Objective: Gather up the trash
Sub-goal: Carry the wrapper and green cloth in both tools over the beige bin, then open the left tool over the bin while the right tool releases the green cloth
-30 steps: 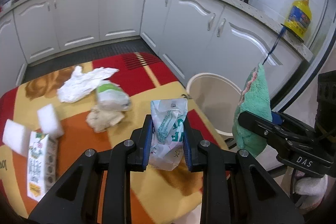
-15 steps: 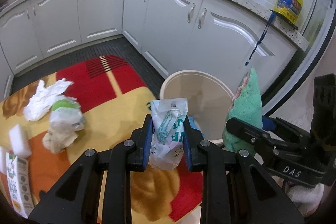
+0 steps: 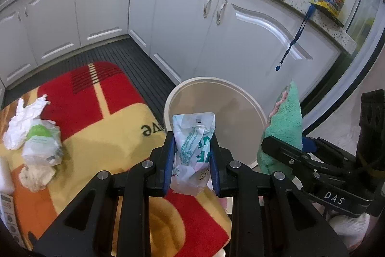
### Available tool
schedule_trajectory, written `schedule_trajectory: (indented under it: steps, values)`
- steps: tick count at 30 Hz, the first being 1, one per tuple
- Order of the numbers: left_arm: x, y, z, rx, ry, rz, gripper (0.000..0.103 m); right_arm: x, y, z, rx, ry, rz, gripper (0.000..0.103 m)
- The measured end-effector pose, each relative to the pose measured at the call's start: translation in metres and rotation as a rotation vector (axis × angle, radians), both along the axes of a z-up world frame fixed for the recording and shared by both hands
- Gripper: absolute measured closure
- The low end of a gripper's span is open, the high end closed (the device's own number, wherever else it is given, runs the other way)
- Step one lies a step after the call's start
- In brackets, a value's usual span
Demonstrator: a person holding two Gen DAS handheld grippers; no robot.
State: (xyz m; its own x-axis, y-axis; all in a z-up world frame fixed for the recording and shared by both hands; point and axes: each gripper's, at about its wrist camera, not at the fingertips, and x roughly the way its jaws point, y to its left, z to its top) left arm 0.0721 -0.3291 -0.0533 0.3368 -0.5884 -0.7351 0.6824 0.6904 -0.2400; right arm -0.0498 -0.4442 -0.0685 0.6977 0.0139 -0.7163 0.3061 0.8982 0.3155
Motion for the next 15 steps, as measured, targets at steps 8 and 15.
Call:
schedule_trajectory:
  steps: [8,15]
  values:
    - [0.007,-0.018,-0.016,0.003,0.039,-0.024,0.079,0.001,-0.012,-0.010,0.005,0.027,-0.027,0.049]
    - [0.013,-0.030,-0.025,0.007,0.060,-0.030,0.079,0.005,-0.017,-0.017,0.006,0.047,-0.036,0.049]
